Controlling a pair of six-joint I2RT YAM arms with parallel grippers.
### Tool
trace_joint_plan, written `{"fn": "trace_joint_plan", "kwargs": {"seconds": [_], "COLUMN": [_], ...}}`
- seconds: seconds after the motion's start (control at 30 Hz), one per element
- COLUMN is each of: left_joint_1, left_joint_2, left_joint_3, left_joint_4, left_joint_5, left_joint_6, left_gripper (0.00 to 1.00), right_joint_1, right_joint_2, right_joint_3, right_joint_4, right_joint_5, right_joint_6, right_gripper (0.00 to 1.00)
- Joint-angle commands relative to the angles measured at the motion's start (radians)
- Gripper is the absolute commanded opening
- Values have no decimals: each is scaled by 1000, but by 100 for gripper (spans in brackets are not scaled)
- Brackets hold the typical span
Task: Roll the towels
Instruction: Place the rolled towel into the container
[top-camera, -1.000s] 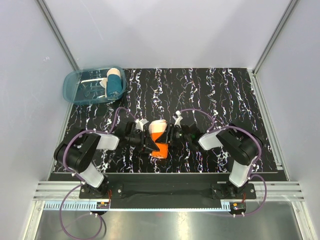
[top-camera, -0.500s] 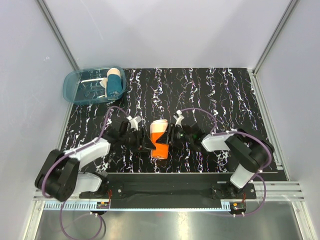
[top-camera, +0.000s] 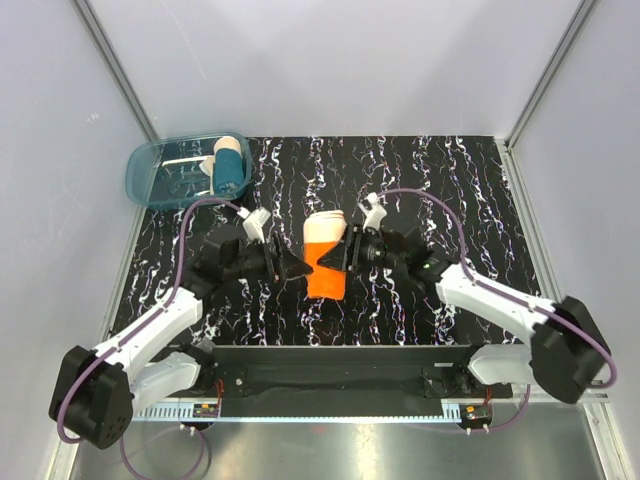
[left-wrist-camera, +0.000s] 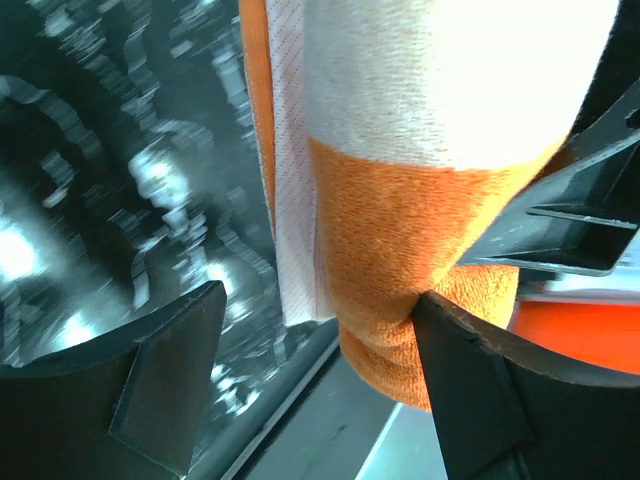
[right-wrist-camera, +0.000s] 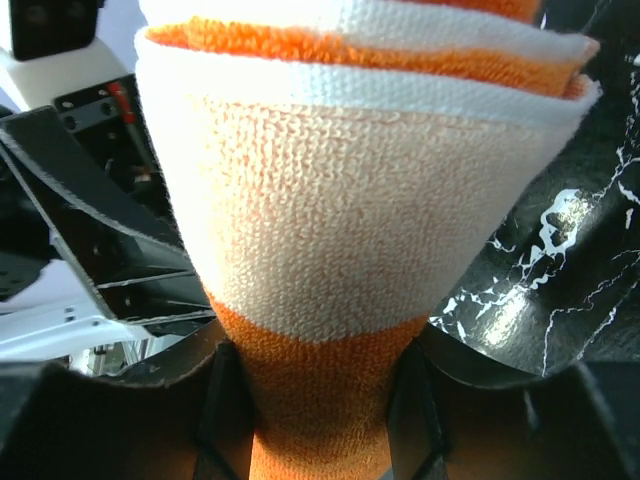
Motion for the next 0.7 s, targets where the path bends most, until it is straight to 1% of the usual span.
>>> {"fn": "trace_joint_plan", "kwargs": {"seconds": [0.0, 0.1, 0.13, 0.2, 0.23, 0.27, 0.33, 0.37, 0.43, 0.6, 0.67], "left_joint_1": [2, 2, 2, -1, -1, -1, -5, -8, -16, -34, -41], "left_joint_2": [-7, -6, -1, 13, 17, 24, 42, 48, 60, 76, 91], "left_joint_3": [4, -20, -23, -35, -41, -47, -53, -55, -53, -36, -36], "left_joint_4": [172, 292, 358, 430, 509, 545, 629, 648, 668, 601, 614], "left_joint_5": [40, 73, 83, 116, 126, 145, 171, 175, 180, 154, 157], "left_joint_6": [-59, -120, -140, -200, -223, -265, -308, -318, -326, -289, -296], "left_gripper": [80, 81, 81, 81, 81, 82, 82, 82, 82, 78, 68], "right_joint_1": [9, 10, 10, 9, 10, 9, 10, 10, 9, 10, 10], "right_joint_2": [-111, -153, -167, -176, -180, -185, -191, -196, -199, -194, -185], "right_joint_3": [95, 119, 127, 121, 113, 106, 79, 73, 66, 64, 58], "right_joint_4": [-45, -49, -43, 16, 41, 106, 179, 240, 283, 397, 438], "right_joint_5": [-4, -41, -51, -103, -120, -152, -188, -197, -214, -245, -248], "right_joint_6": [2, 20, 34, 61, 93, 113, 175, 190, 222, 267, 281], "right_gripper": [42, 42, 43, 43, 43, 43, 43, 44, 44, 44, 44]}}
